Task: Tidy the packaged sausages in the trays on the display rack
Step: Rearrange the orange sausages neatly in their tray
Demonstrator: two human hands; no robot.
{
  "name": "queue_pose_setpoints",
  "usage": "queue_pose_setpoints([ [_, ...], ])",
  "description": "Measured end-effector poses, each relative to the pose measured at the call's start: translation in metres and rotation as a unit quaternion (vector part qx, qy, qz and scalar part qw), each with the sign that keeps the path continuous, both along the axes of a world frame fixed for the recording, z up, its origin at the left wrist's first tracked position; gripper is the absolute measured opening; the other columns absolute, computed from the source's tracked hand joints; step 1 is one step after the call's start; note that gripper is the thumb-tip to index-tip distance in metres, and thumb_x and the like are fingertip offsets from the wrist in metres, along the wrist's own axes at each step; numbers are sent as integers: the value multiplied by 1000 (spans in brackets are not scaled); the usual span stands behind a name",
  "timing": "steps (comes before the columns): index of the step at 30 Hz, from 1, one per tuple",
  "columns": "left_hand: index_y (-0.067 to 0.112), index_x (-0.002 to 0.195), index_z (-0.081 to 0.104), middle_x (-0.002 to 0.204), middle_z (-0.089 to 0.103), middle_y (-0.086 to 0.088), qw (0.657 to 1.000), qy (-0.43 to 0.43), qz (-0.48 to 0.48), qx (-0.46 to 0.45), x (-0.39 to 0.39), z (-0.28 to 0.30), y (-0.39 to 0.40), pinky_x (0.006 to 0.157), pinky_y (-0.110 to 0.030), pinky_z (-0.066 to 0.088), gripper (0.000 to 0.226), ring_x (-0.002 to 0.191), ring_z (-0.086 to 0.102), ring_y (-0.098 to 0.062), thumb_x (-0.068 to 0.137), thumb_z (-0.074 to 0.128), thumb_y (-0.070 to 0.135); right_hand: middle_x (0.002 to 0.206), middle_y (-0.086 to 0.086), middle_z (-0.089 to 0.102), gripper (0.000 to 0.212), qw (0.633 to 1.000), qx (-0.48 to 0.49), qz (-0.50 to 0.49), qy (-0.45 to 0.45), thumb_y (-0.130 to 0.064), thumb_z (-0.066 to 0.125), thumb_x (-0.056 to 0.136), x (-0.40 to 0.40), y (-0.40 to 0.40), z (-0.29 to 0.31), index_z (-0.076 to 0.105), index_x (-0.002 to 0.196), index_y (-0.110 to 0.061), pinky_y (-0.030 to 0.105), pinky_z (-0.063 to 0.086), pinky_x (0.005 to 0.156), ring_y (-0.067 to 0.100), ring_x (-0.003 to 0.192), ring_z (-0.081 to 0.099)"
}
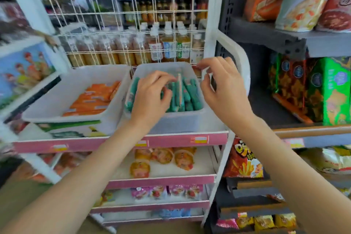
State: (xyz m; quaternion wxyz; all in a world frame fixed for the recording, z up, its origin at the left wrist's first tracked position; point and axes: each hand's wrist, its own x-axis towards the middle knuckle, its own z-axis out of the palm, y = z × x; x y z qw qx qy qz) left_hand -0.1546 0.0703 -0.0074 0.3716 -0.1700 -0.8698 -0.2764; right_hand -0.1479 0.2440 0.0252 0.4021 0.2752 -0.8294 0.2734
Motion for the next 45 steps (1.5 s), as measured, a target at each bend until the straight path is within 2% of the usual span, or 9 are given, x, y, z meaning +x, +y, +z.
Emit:
queue_pose_setpoints([
  [5,7,102,65,106,59,-9,992,-55,111,-18,-8,7,-118,81,-32,43,26,95,58,-24,84,47,11,104,17,58,26,988,112,67,-85,0,47,84,-43,-107,2,55,109,0,39,40,79,34,99,47],
  [10,8,111,61,112,56,-8,950,-246,128,-141,-34,7,-230,77,-30,41,25,99,58,-23,88,54,10,117,14,57,29,951,203,132,-191,-6,50,89,-93,-216,3,54,117,-3,29,35,88,30,110,48],
  [16,19,115,57,114,60,-1,797,-489,14,-354,-73,-7,-299,85,-30,46,41,101,56,-20,78,70,32,107,9,63,13,802,487,145,-315,-30,67,79,-130,-298,-33,67,92,-28,36,41,93,32,113,51],
  [19,15,131,42,125,54,-8,762,-480,9,-435,-83,-18,-292,91,-33,45,70,109,54,-25,73,74,37,133,16,43,38,764,566,78,-300,-45,68,73,-139,-313,-50,58,108,-35,64,19,105,50,135,12],
  [27,19,132,40,113,58,-3,742,-465,2,-483,-89,-18,-280,84,-38,51,74,94,57,-22,69,75,35,151,28,-5,88,717,611,31,-335,-41,73,70,-121,-317,-50,22,143,-36,61,3,112,50,135,-17],
  [31,20,131,44,116,57,0,777,-449,-43,-440,-87,-13,-292,86,-35,50,68,97,55,-18,73,73,39,144,11,32,68,770,543,78,-326,-35,69,76,-111,-310,-38,40,136,-21,44,22,110,38,135,21],
  [36,16,123,53,121,57,4,857,-449,-102,-229,-90,8,-305,85,-19,44,49,109,55,-12,80,69,32,91,-8,56,43,856,323,116,-386,-35,78,69,-128,-289,13,57,105,-20,15,39,63,4,80,52],
  [40,23,120,50,107,54,16,886,-427,-159,-88,-91,16,-294,75,-4,43,43,97,52,-1,81,67,29,78,-5,63,30,895,202,153,-368,-24,81,67,-139,-283,20,66,93,-19,25,47,69,2,64,54],
  [45,18,109,58,98,66,9,892,-400,-191,91,-97,20,-289,83,-17,50,30,89,62,1,80,68,20,91,1,66,34,909,124,211,-336,-15,81,66,-140,-289,23,64,94,-21,33,53,78,17,78,63],
])
